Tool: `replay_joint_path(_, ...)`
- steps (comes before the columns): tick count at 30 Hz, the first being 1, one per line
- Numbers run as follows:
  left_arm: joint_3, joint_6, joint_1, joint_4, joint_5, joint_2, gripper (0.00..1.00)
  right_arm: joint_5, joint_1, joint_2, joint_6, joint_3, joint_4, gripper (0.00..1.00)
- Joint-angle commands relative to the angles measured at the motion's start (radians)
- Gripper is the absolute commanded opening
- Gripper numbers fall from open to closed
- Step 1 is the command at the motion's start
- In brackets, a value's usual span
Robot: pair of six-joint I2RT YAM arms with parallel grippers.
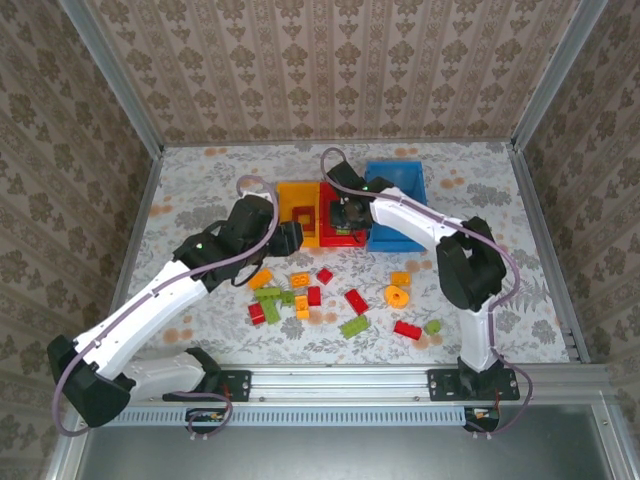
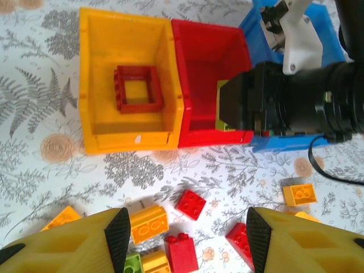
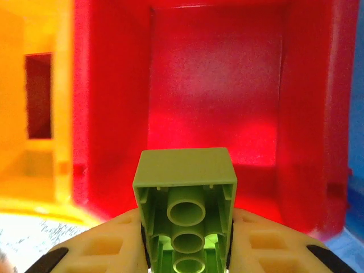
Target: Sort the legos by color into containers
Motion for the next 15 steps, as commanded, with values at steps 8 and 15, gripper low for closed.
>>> replay_joint_path(8,-0.061,-0.037,0.016,-0.065,0.063,-0.019,0.58,-0.022,0.006,0.079,0.005,0.137,-0.064,0.45)
replay_joint_path(15,-0.084,-0.039,0.015,-0.039,0.122,0.038,0.58,0.005,0.023,-0.015,-0.015,0.135,-0.089,0.53)
